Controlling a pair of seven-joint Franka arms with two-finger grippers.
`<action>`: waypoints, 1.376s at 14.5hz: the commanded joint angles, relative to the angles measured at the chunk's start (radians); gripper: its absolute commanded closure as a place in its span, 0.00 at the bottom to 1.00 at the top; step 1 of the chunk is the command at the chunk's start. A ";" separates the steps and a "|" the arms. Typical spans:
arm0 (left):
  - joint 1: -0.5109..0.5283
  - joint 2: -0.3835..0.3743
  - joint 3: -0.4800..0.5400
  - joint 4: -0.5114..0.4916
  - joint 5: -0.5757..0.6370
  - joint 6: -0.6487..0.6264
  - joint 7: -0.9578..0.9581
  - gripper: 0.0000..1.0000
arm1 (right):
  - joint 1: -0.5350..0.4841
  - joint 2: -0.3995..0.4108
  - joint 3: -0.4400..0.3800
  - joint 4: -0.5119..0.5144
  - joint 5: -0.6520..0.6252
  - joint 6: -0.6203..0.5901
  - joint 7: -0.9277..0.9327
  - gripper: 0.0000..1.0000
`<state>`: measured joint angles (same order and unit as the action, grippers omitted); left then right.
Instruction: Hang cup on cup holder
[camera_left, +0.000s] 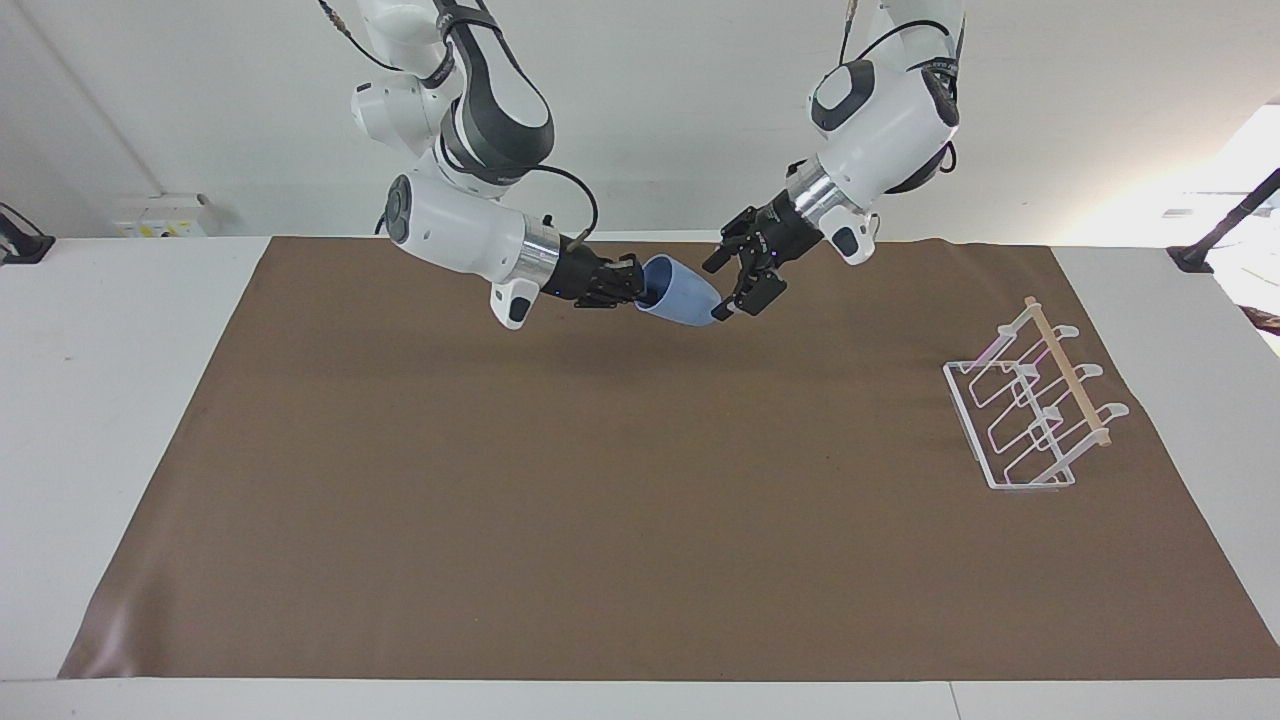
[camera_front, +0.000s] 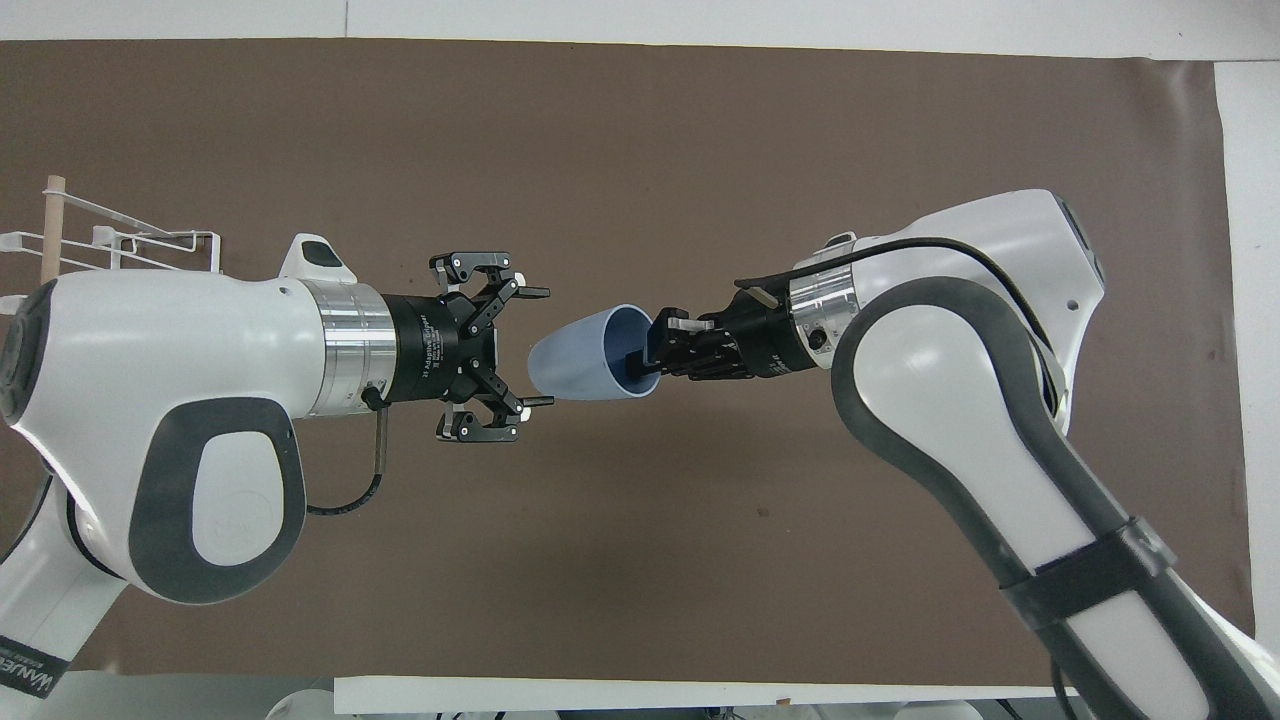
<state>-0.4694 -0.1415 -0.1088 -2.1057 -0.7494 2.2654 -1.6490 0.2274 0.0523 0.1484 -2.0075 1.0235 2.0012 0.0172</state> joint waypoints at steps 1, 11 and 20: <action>-0.061 0.026 0.008 -0.002 -0.012 0.037 -0.041 0.02 | -0.013 -0.029 0.007 -0.033 0.039 0.001 -0.028 1.00; -0.138 0.074 0.008 0.004 0.047 0.095 -0.049 1.00 | 0.001 -0.037 0.007 -0.059 0.076 0.037 -0.046 1.00; -0.140 0.082 0.009 0.021 0.077 0.080 -0.060 1.00 | -0.127 -0.124 -0.004 -0.046 -0.156 0.041 -0.042 0.01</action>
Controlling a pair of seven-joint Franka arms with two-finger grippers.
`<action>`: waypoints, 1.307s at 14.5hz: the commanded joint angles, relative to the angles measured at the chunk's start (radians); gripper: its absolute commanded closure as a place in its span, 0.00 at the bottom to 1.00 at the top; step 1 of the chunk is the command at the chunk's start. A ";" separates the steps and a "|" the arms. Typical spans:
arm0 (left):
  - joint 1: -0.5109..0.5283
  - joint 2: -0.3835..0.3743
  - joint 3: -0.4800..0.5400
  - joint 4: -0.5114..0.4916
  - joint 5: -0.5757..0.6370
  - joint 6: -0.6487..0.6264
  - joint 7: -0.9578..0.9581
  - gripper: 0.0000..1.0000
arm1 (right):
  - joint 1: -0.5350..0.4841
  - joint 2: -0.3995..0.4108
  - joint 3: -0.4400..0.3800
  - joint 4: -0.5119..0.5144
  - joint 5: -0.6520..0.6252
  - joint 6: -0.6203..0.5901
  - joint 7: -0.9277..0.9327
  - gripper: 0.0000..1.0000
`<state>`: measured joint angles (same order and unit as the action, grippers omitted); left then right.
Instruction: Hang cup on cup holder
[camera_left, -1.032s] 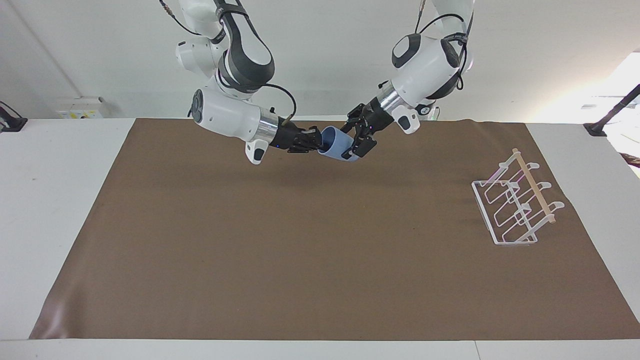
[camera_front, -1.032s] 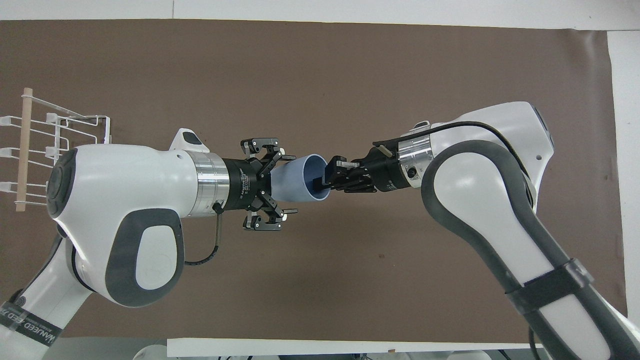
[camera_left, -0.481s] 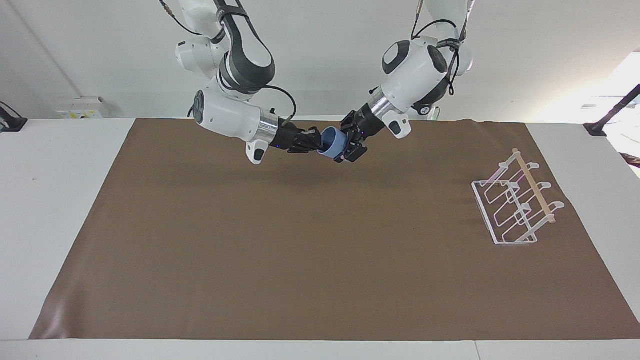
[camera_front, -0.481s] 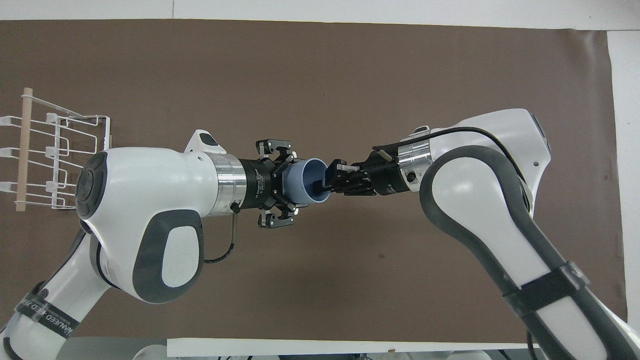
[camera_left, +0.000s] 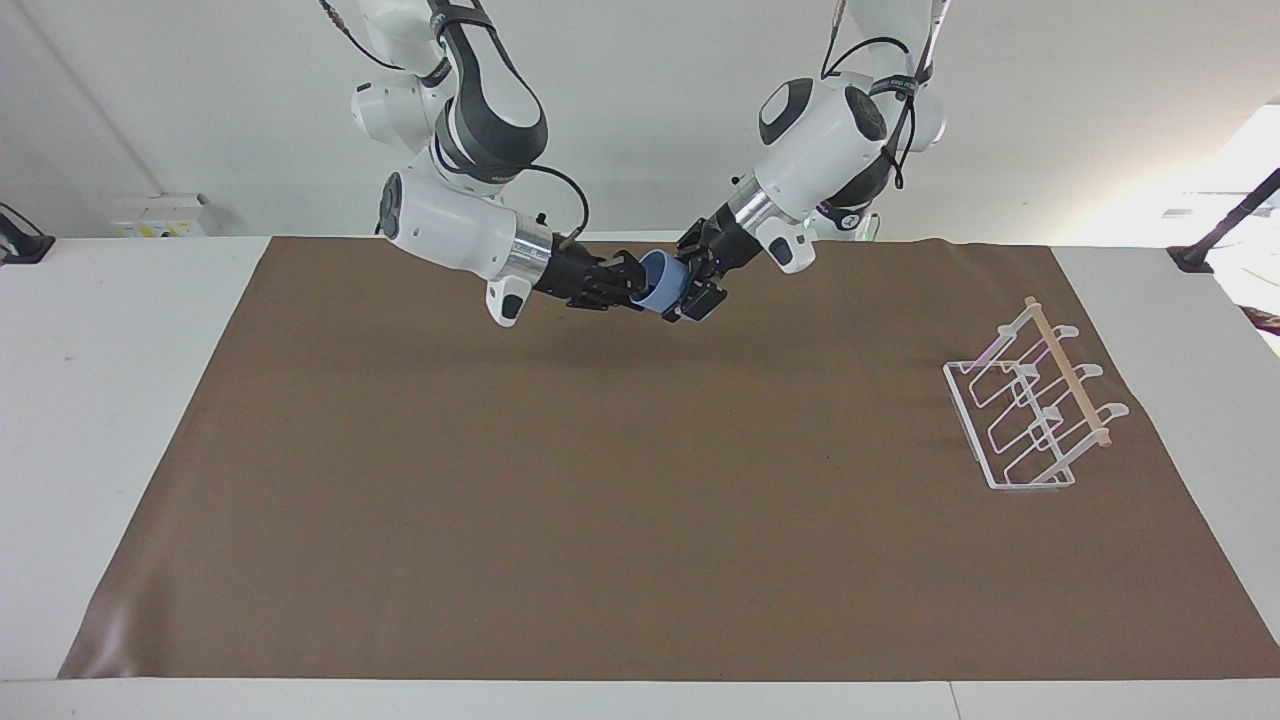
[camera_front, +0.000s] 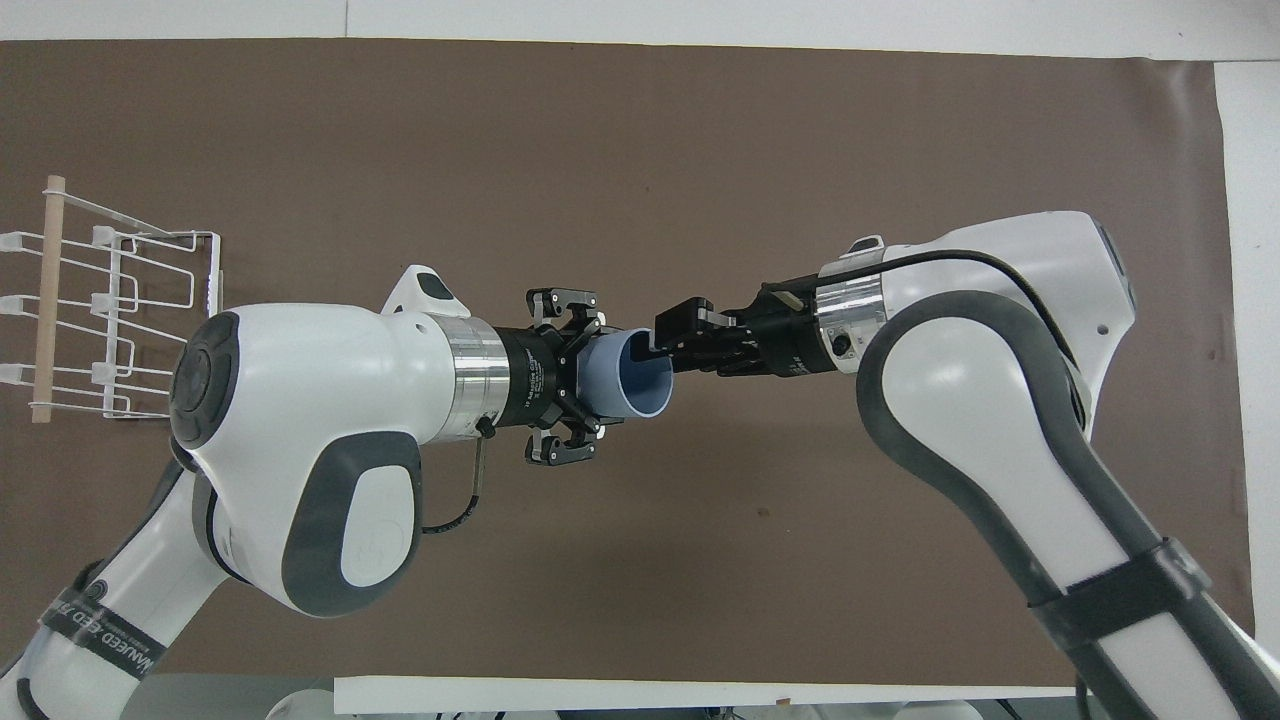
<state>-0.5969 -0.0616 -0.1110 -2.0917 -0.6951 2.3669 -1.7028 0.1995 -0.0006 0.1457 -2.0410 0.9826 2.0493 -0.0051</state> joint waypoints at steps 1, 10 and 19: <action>-0.012 0.002 0.011 0.009 0.043 -0.028 -0.006 1.00 | -0.148 -0.099 -0.002 -0.013 -0.230 -0.029 -0.018 0.01; 0.044 0.014 0.022 0.157 0.957 -0.587 -0.100 1.00 | -0.410 -0.108 -0.002 0.172 -0.964 -0.308 -0.012 0.01; 0.196 0.141 0.022 0.154 1.813 -0.769 -0.173 1.00 | -0.491 -0.044 -0.006 0.504 -1.098 -0.690 -0.073 0.01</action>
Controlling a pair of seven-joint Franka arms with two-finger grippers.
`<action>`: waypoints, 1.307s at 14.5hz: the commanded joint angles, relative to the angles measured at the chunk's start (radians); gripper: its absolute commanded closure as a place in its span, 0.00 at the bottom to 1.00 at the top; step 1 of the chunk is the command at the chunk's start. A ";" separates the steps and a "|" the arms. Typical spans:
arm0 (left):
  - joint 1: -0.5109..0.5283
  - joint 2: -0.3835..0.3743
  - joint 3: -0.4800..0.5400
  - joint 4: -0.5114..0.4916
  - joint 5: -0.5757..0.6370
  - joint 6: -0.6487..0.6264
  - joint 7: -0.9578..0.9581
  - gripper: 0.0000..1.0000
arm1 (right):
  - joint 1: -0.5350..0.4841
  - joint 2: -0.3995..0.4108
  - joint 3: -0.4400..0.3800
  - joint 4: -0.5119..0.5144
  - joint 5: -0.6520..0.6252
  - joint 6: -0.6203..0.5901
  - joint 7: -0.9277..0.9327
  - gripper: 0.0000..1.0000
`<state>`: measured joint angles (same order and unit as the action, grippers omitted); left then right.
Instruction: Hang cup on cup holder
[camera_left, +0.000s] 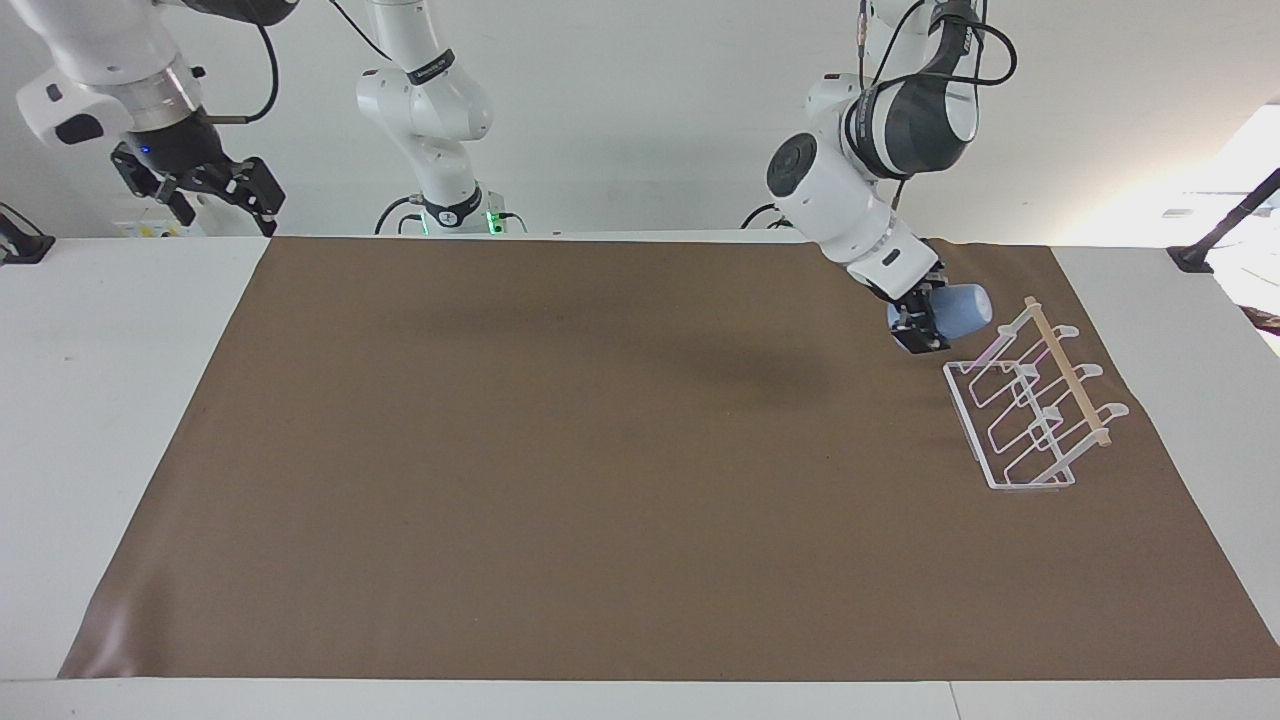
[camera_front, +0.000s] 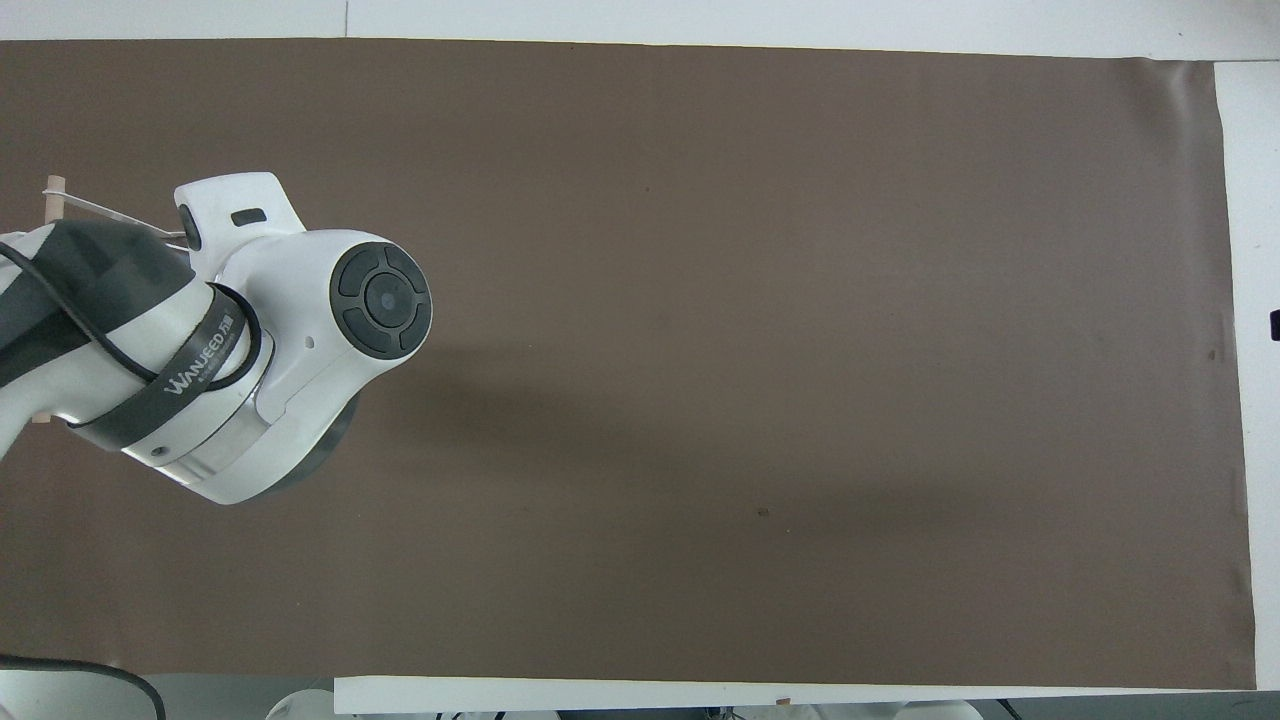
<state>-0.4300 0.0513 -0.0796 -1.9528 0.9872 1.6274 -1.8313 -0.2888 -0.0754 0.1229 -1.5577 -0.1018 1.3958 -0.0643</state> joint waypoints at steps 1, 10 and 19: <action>0.040 0.042 -0.009 0.014 0.187 -0.023 -0.069 1.00 | 0.022 0.031 0.014 0.019 -0.013 -0.040 -0.012 0.01; 0.106 0.209 -0.009 0.031 0.430 -0.021 -0.108 1.00 | 0.283 0.013 -0.238 -0.016 -0.013 -0.014 -0.009 0.01; 0.171 0.219 -0.011 -0.018 0.458 0.031 -0.141 1.00 | 0.277 0.012 -0.236 -0.016 -0.012 -0.023 -0.011 0.01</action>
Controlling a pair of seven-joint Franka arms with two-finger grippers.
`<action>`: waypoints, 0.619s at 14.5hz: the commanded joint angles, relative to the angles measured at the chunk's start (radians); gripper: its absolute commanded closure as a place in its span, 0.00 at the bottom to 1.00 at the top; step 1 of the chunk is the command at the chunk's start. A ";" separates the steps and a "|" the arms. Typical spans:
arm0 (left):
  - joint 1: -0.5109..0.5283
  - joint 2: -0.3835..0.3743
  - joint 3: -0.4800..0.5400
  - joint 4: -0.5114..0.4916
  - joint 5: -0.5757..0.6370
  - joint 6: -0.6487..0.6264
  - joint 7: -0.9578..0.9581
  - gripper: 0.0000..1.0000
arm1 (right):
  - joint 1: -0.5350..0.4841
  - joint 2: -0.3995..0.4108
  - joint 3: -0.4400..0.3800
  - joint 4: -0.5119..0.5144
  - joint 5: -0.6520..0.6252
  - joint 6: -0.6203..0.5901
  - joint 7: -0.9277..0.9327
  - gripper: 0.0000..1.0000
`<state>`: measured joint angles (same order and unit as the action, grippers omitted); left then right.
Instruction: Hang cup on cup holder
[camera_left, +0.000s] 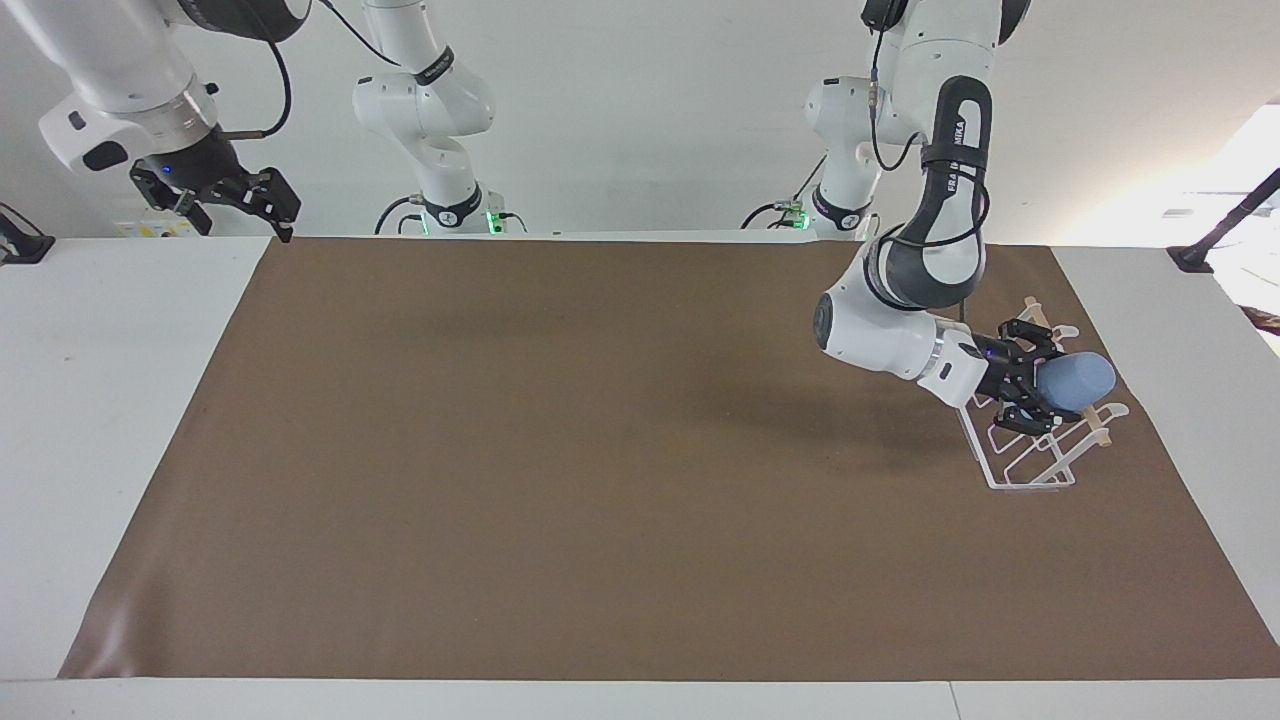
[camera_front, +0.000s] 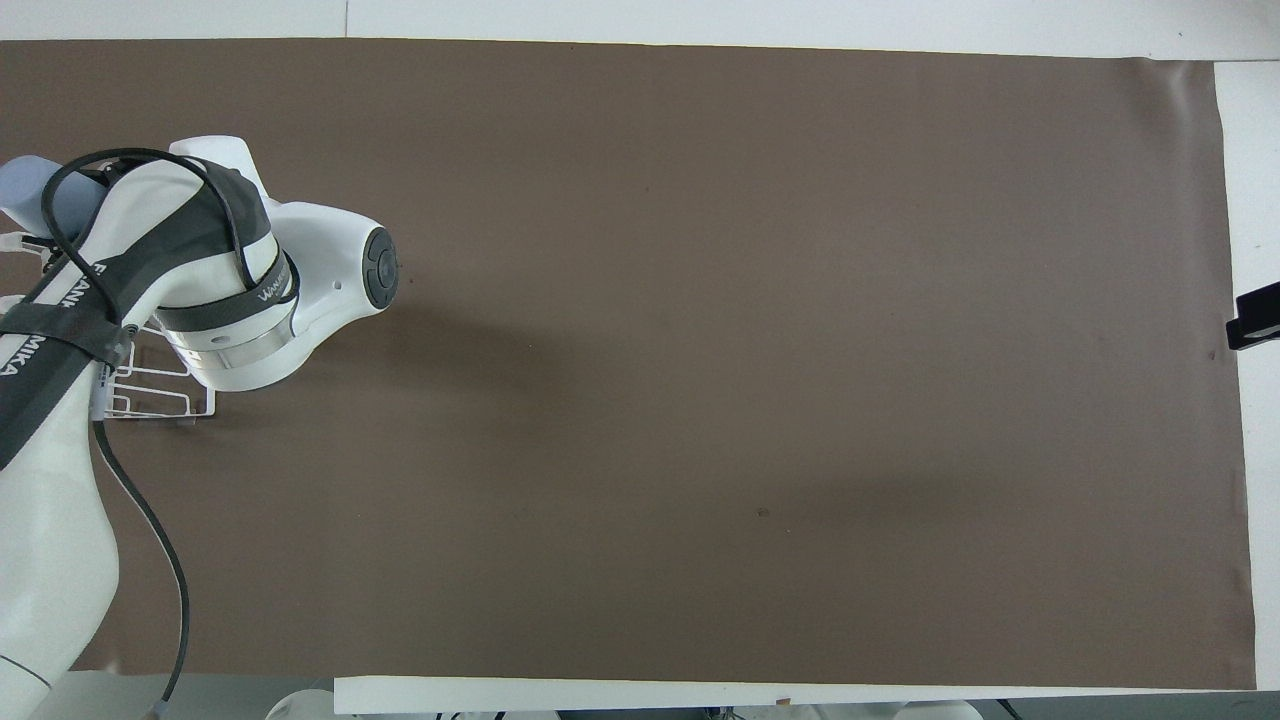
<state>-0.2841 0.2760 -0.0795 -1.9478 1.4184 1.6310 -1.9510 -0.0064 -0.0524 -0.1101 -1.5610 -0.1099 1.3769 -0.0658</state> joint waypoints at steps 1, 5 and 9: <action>0.026 -0.006 -0.011 -0.025 0.027 0.035 -0.032 1.00 | -0.007 -0.011 -0.003 -0.013 -0.002 -0.004 -0.008 0.01; 0.043 -0.003 -0.011 -0.046 0.027 0.059 -0.075 1.00 | 0.000 -0.011 -0.002 -0.013 -0.002 -0.004 -0.009 0.01; 0.049 -0.001 -0.011 -0.059 0.027 0.076 -0.089 1.00 | 0.000 -0.011 -0.002 -0.013 -0.002 -0.004 -0.009 0.01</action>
<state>-0.2619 0.2774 -0.0802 -1.9756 1.4349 1.6606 -2.0054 -0.0060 -0.0524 -0.1125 -1.5611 -0.1098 1.3767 -0.0658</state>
